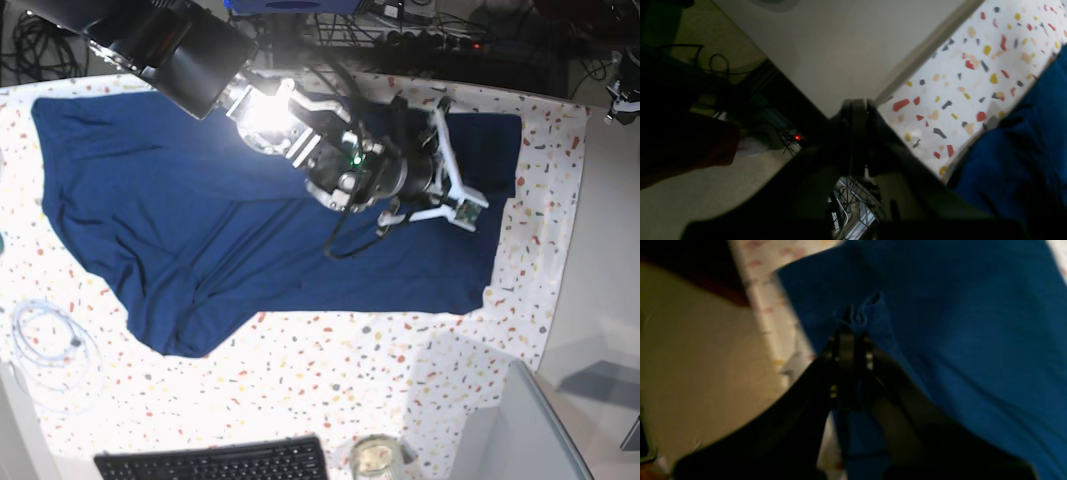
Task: Layout the t-shirt on the table in an organized manner, then fold the t-shirt properly
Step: 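Release the corner and pull the right gripper back across the shirt, then grasp the shirt edges with both grippers at opposite corners, then pull the held shirt edge outward with the right gripper to unfold it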
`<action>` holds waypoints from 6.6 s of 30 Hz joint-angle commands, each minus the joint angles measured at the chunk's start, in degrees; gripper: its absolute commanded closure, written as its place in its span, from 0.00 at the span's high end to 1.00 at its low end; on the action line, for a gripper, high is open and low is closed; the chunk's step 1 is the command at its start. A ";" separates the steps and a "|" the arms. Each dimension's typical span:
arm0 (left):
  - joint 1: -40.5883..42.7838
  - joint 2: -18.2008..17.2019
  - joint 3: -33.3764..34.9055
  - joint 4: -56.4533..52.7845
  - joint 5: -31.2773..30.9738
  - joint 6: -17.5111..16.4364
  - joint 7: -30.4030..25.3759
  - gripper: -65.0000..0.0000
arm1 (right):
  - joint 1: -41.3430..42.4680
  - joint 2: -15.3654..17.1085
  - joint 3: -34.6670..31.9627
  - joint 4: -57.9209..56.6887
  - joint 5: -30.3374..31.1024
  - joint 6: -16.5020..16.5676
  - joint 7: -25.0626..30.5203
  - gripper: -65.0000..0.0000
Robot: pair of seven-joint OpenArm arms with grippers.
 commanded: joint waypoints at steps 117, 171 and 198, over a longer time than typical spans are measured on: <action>-5.25 10.31 39.34 4.29 24.73 -0.12 -10.11 0.00 | 26.72 11.53 37.70 -52.76 0.05 -4.63 26.09 0.70; -5.42 9.52 39.34 4.73 24.47 -0.12 -10.11 0.00 | 15.38 17.51 54.93 -0.10 0.14 -7.53 9.21 0.00; -5.33 9.52 39.34 4.82 24.73 -0.12 -10.11 0.00 | 7.02 15.14 54.49 -0.89 0.31 -7.62 3.32 0.45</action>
